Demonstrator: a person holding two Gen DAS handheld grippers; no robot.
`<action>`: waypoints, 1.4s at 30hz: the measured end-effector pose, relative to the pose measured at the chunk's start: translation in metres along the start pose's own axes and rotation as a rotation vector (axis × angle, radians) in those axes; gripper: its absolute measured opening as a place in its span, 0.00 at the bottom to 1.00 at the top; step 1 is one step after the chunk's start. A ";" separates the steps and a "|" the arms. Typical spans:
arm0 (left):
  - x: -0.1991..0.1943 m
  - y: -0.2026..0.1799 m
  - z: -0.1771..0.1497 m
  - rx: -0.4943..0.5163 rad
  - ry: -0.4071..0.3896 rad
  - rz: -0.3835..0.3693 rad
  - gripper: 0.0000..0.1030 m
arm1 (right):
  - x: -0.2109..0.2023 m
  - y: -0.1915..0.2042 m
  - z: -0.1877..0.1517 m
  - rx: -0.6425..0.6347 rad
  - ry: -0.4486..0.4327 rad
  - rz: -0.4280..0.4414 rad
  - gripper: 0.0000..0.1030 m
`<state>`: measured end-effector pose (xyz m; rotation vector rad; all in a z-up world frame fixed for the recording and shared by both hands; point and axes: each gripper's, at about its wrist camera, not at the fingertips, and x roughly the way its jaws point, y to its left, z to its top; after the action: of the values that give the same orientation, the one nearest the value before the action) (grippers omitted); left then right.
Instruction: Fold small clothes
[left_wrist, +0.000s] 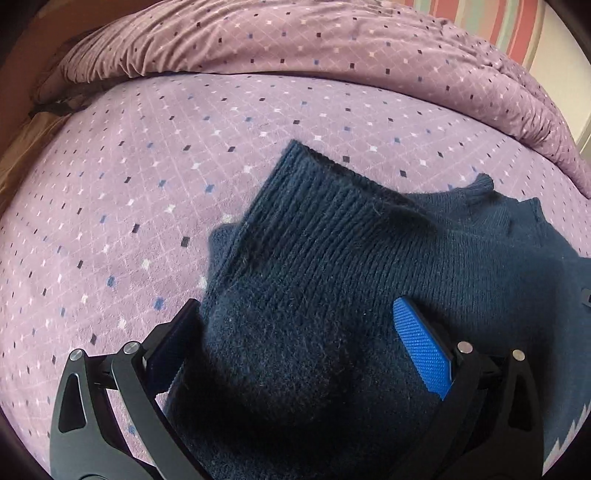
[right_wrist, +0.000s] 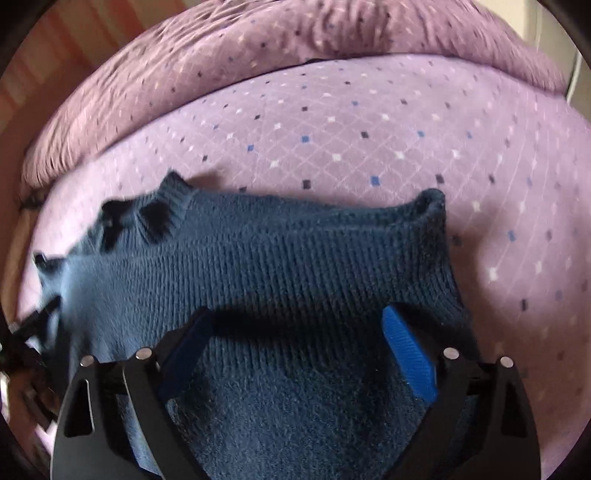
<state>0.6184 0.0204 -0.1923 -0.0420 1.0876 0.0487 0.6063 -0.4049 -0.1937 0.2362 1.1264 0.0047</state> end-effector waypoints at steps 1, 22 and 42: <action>-0.003 -0.001 0.000 0.006 -0.004 0.008 0.97 | -0.009 0.003 -0.003 -0.007 -0.027 -0.005 0.90; -0.096 -0.036 -0.147 0.159 -0.152 0.048 0.97 | -0.091 -0.013 -0.147 -0.119 -0.157 -0.048 0.94; -0.075 -0.193 -0.123 0.176 -0.210 0.054 0.97 | -0.097 -0.086 -0.215 0.134 -0.158 0.026 0.95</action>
<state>0.4862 -0.1808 -0.1812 0.1476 0.8797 0.0056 0.3625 -0.4606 -0.2111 0.3645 0.9671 -0.0651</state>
